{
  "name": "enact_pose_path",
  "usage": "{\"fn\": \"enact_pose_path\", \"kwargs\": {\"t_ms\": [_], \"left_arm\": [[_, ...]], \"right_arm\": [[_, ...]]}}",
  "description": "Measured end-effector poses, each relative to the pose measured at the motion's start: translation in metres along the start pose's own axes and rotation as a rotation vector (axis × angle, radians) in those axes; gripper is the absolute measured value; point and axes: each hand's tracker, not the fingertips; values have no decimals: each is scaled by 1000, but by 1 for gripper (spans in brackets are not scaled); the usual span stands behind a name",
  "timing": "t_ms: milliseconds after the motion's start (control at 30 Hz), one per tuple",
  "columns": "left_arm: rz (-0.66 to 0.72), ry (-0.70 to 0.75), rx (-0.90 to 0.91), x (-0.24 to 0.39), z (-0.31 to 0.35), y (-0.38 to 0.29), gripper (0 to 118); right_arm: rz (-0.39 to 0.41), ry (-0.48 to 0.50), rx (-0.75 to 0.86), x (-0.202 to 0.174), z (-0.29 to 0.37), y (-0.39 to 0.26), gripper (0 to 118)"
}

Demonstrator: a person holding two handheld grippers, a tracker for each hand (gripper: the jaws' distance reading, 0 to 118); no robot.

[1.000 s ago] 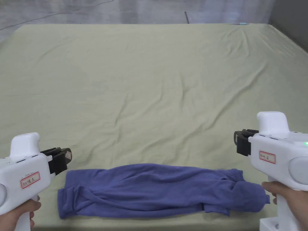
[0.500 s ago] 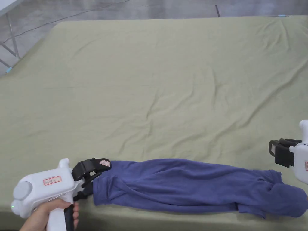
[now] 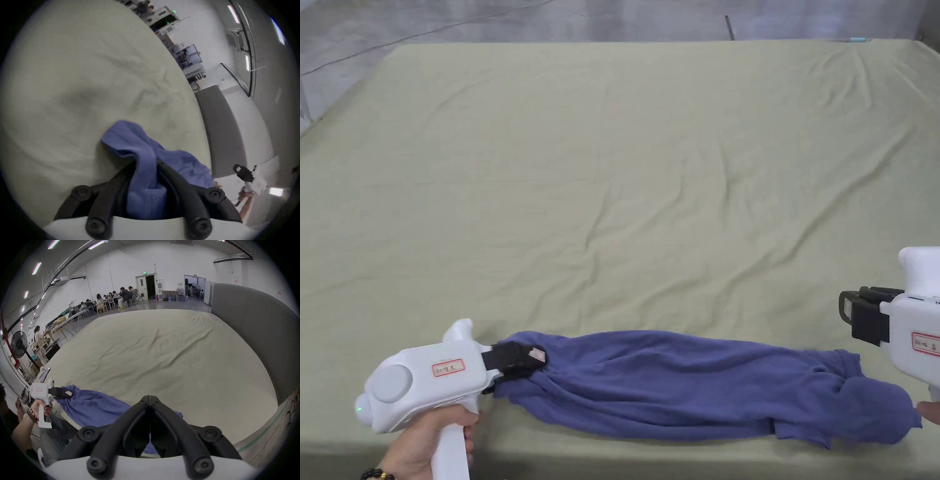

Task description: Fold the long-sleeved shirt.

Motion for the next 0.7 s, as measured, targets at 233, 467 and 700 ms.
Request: {"fn": "enact_pose_path", "kwargs": {"t_ms": [233,467,700], "left_arm": [[-7,25,99,-3,59,7,9],[103,138,251,-48,131,37,9],[-8,-61,216,24,130,29,9]], "right_arm": [[4,1,-13,1,-1,-2,2],[5,10,-15,-2,-7,-2,2],[5,24,-20,-6,-13,-2,2]]}}
